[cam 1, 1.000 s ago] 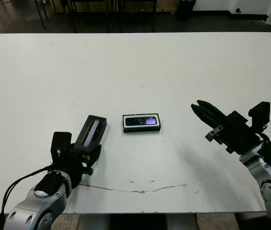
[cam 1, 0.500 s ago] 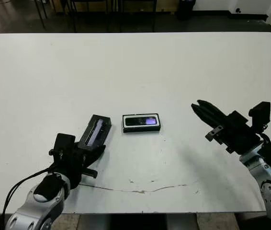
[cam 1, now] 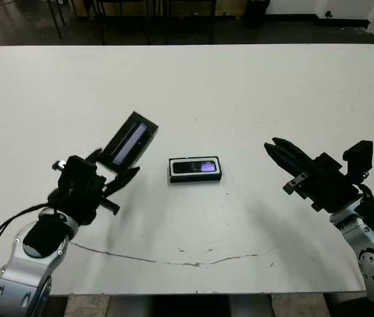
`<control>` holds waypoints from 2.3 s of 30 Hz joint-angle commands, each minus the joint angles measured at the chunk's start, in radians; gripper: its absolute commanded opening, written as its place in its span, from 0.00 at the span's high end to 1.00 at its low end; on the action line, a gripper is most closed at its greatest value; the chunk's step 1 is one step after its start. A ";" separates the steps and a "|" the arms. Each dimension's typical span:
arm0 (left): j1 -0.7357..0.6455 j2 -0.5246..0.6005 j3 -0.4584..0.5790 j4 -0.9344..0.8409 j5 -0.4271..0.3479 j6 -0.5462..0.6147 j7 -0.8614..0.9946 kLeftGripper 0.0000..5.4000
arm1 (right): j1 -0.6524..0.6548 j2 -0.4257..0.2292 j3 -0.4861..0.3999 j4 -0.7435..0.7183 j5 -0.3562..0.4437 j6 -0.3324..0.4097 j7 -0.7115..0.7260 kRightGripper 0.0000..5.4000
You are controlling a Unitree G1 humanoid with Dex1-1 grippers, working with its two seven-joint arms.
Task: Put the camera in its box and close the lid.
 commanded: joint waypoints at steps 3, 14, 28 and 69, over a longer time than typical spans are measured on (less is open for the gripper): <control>-0.020 0.036 0.013 0.094 -0.004 -0.093 -0.084 0.83 | 0.003 -0.003 0.001 0.015 -0.009 0.007 0.005 1.00; -0.238 0.176 0.028 0.321 -0.096 -0.170 -0.387 0.83 | -0.001 -0.007 -0.007 0.019 -0.009 0.004 0.009 1.00; -0.431 0.232 -0.065 0.559 -0.054 -0.271 -0.593 0.83 | -0.007 -0.034 -0.017 -0.017 -0.015 0.064 -0.018 1.00; -0.646 0.086 -0.294 0.919 0.044 -0.319 -0.805 0.86 | 0.003 -0.024 -0.035 -0.001 0.000 0.050 0.012 1.00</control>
